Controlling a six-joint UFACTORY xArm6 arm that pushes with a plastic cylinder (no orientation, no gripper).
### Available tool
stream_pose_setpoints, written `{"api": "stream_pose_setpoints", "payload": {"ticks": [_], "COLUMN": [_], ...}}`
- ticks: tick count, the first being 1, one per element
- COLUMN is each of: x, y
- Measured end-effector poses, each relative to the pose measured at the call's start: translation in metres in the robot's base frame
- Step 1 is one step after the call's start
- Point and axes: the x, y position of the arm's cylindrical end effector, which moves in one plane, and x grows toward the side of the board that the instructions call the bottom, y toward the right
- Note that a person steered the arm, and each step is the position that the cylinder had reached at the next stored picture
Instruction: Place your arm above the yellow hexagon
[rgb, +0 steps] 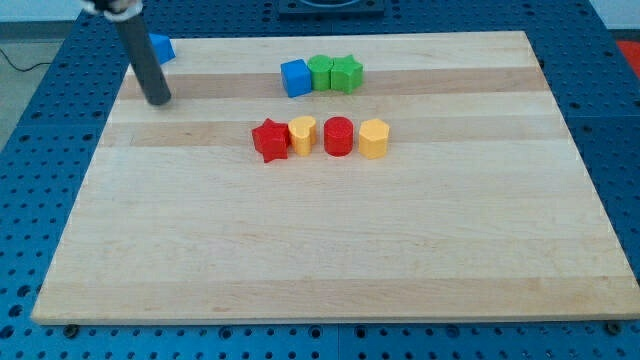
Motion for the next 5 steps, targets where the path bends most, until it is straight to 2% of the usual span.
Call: {"api": "stream_pose_setpoints", "payload": {"ticks": [1, 2, 5], "x": [0.026, 0.026, -0.007], "y": [0.017, 0.044, 0.175]}}
